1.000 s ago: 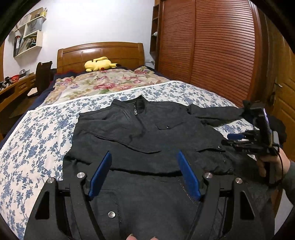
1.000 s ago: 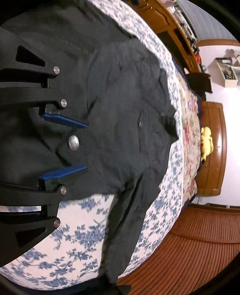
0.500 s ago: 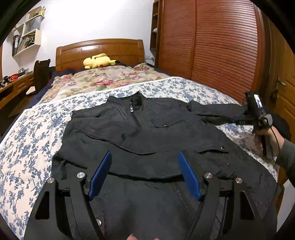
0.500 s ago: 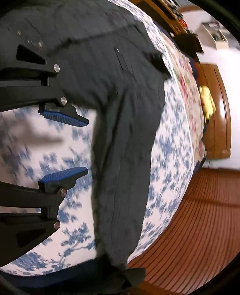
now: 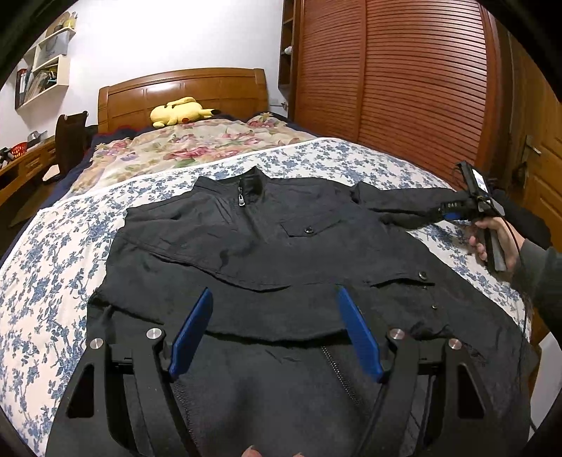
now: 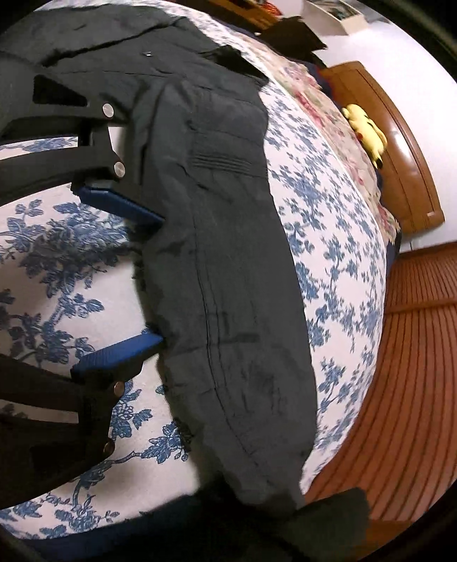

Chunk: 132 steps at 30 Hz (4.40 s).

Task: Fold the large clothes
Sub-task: 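Reach the right gripper to the other sleeve cuff and grasp it, then lift and fold the sleeve across the jacket body with the right gripper, release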

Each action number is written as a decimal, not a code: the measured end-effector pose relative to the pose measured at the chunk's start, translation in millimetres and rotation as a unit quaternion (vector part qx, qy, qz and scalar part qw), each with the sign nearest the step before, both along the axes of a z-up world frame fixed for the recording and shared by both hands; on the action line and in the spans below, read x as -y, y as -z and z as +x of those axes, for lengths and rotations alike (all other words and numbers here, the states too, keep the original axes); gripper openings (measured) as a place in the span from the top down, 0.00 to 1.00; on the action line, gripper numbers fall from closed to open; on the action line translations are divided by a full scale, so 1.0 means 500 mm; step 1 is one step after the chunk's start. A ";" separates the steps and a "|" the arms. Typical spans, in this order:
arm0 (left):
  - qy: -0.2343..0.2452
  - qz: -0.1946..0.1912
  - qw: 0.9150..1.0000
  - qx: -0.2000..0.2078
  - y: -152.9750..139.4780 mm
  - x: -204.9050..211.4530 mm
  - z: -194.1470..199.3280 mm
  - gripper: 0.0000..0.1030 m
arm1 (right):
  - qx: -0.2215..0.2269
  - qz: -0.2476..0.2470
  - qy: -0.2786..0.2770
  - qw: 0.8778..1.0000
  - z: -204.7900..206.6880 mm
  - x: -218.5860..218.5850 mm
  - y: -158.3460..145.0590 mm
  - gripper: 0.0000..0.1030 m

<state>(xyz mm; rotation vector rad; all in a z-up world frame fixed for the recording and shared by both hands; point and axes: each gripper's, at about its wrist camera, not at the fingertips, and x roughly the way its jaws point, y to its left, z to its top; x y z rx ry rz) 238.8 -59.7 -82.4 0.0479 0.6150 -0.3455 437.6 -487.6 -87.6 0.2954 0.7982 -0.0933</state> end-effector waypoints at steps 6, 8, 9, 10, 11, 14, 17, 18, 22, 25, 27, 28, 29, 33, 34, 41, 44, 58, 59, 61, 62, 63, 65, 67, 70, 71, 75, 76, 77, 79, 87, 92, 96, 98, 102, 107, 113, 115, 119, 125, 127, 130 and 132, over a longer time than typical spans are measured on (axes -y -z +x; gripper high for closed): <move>0.003 -0.002 1.000 -0.003 0.001 -0.001 0.000 0.27 | 0.000 0.021 0.032 0.999 0.002 -0.008 0.004 0.34; 0.004 -0.002 1.000 -0.002 0.000 -0.001 0.000 0.27 | 0.017 0.042 0.041 0.998 -0.011 -0.007 -0.002 0.34; 0.004 -0.001 1.000 -0.002 0.000 -0.001 -0.001 0.27 | 0.021 0.049 0.046 0.998 -0.014 -0.003 -0.002 0.34; 0.004 -0.002 1.000 -0.002 0.000 -0.001 -0.001 0.27 | 0.019 0.056 0.051 0.997 -0.017 0.000 0.000 0.34; 0.005 -0.002 1.000 -0.002 0.000 -0.002 -0.001 0.27 | 0.015 0.064 0.054 0.996 -0.011 0.005 0.006 0.34; 0.006 -0.004 1.000 -0.001 -0.001 -0.003 -0.001 0.27 | 0.010 0.079 0.061 0.995 -0.010 0.009 0.008 0.34; 0.005 -0.004 1.000 -0.003 0.000 -0.004 -0.001 0.27 | 0.003 0.071 0.061 0.996 0.002 0.008 0.005 0.35; 0.005 -0.004 1.000 -0.004 0.000 -0.003 0.000 0.27 | 0.001 0.062 0.059 0.996 0.006 0.003 0.003 0.43; 0.004 -0.003 1.000 -0.004 -0.001 -0.002 0.000 0.27 | -0.010 0.011 0.040 0.999 0.024 -0.031 -0.009 0.95; 0.003 -0.003 1.000 -0.004 -0.001 -0.002 0.001 0.27 | 0.014 -0.021 0.010 1.000 0.026 -0.069 -0.037 0.98; 0.003 -0.003 1.000 -0.005 -0.001 -0.002 0.001 0.27 | 0.034 -0.030 -0.008 0.999 0.021 -0.094 -0.062 0.98; 0.004 -0.003 1.000 -0.005 -0.002 0.000 0.001 0.27 | 0.045 -0.034 -0.018 0.998 0.016 -0.107 -0.076 0.98; 0.005 -0.004 1.000 -0.004 -0.002 -0.001 0.000 0.27 | 0.059 -0.036 -0.033 0.997 0.009 -0.124 -0.093 0.99; 0.006 -0.004 1.000 -0.001 -0.004 0.001 -0.003 0.27 | 0.098 -0.051 -0.095 0.989 -0.018 -0.203 -0.146 0.99; 0.006 -0.003 1.000 -0.001 -0.005 0.001 -0.004 0.27 | 0.106 -0.053 -0.111 0.987 -0.025 -0.226 -0.157 0.99; 0.003 -0.007 1.000 0.001 -0.008 -0.007 -0.006 0.27 | 0.147 -0.045 -0.235 0.960 -0.129 -0.367 -0.191 0.99; 0.002 -0.009 1.000 0.002 -0.012 -0.009 -0.007 0.27 | 0.146 -0.038 -0.281 0.948 -0.180 -0.414 -0.182 0.99; 0.003 -0.008 1.000 0.004 -0.014 -0.011 -0.010 0.27 | 0.056 -0.079 -0.333 0.938 -0.213 -0.501 -0.078 0.99; 0.002 -0.008 1.000 0.004 -0.014 -0.010 -0.011 0.27 | 0.058 -0.088 -0.330 0.938 -0.203 -0.509 -0.090 0.98; 0.002 -0.008 1.000 0.005 -0.015 -0.011 -0.012 0.27 | 0.072 -0.096 -0.332 0.935 -0.218 -0.519 -0.115 0.98; 0.002 -0.007 1.000 0.004 -0.014 -0.011 -0.010 0.27 | 0.088 -0.102 -0.332 0.934 -0.234 -0.519 -0.132 0.98; 0.002 -0.007 1.000 0.004 -0.014 -0.010 -0.010 0.27 | 0.098 -0.106 -0.328 0.933 -0.237 -0.514 -0.143 0.98; 0.002 -0.007 1.000 0.004 -0.014 -0.010 -0.010 0.27 | 0.112 -0.098 -0.325 0.934 -0.245 -0.502 -0.165 0.98; 0.002 -0.006 1.000 0.004 -0.014 -0.010 -0.009 0.27 | 0.131 -0.096 -0.321 0.933 -0.252 -0.493 -0.191 0.98; 0.002 -0.005 1.000 0.004 -0.014 -0.009 -0.007 0.27 | 0.149 -0.106 -0.308 0.934 -0.261 -0.478 -0.215 0.93; 0.002 -0.005 1.000 0.004 -0.013 -0.009 -0.007 0.27 | 0.151 -0.111 -0.298 0.936 -0.260 -0.472 -0.218 0.84; 0.002 -0.006 1.000 0.005 -0.013 -0.008 -0.007 0.27 | 0.126 -0.108 -0.259 0.952 -0.230 -0.443 -0.187 0.46; 0.002 -0.006 1.000 0.006 -0.013 -0.008 -0.008 0.27 | 0.112 -0.109 -0.248 0.956 -0.217 -0.437 -0.170 0.44; 0.002 -0.006 1.000 0.006 -0.013 -0.009 -0.009 0.27 | 0.096 -0.109 -0.237 0.961 -0.203 -0.430 -0.152 0.43; 0.002 -0.006 1.000 0.006 -0.012 -0.010 -0.007 0.27 | 0.065 -0.102 -0.219 0.968 -0.170 -0.414 -0.115 0.43; 0.002 -0.006 1.000 0.007 -0.011 -0.011 -0.007 0.27 | -0.028 -0.045 -0.161 0.986 -0.081 -0.354 0.025 0.40; 0.002 -0.006 1.000 0.006 -0.011 -0.011 -0.008 0.27 | -0.054 -0.003 -0.159 0.986 -0.053 -0.343 0.065 0.36; 0.002 -0.006 1.000 0.006 -0.011 -0.011 -0.008 0.27 | -0.051 -0.015 -0.165 0.985 -0.057 -0.363 0.071 0.36; 0.002 -0.007 1.000 0.006 -0.011 -0.011 -0.008 0.27 | -0.050 -0.026 -0.172 0.983 -0.071 -0.377 0.069 0.40; 0.003 -0.004 1.000 0.007 -0.013 -0.011 -0.011 0.27 | -0.034 -0.054 -0.201 0.978 -0.101 -0.417 0.045 0.87; 0.000 0.000 1.000 0.013 -0.021 -0.033 -0.026 0.27 | 0.044 -0.104 -0.208 0.972 -0.154 -0.462 -0.054 0.90; -0.011 -0.013 1.000 0.025 -0.041 -0.075 -0.052 0.27 | 0.142 -0.131 -0.232 0.953 -0.227 -0.552 -0.188 0.90; -0.016 -0.016 0.999 0.029 -0.046 -0.089 -0.059 0.27 | 0.163 -0.138 -0.246 0.945 -0.245 -0.591 -0.218 0.91; -0.027 -0.018 0.999 0.034 -0.053 -0.125 -0.074 0.27 | 0.203 -0.147 -0.286 0.925 -0.290 -0.687 -0.267 0.91; -0.053 -0.026 0.997 0.042 -0.060 -0.190 -0.100 0.27 | 0.237 -0.152 -0.346 0.895 -0.357 -0.812 -0.302 0.91; -0.060 -0.026 0.997 0.043 -0.061 -0.207 -0.107 0.27 | 0.240 -0.155 -0.364 0.886 -0.357 -0.833 -0.291 0.91; -0.073 -0.027 0.996 0.047 -0.063 -0.236 -0.121 0.27 | 0.239 -0.148 -0.393 0.875 -0.364 -0.861 -0.276 0.91; -0.079 -0.031 0.995 0.047 -0.063 -0.251 -0.127 0.27 | 0.238 -0.153 -0.409 0.867 -0.367 -0.869 -0.267 0.91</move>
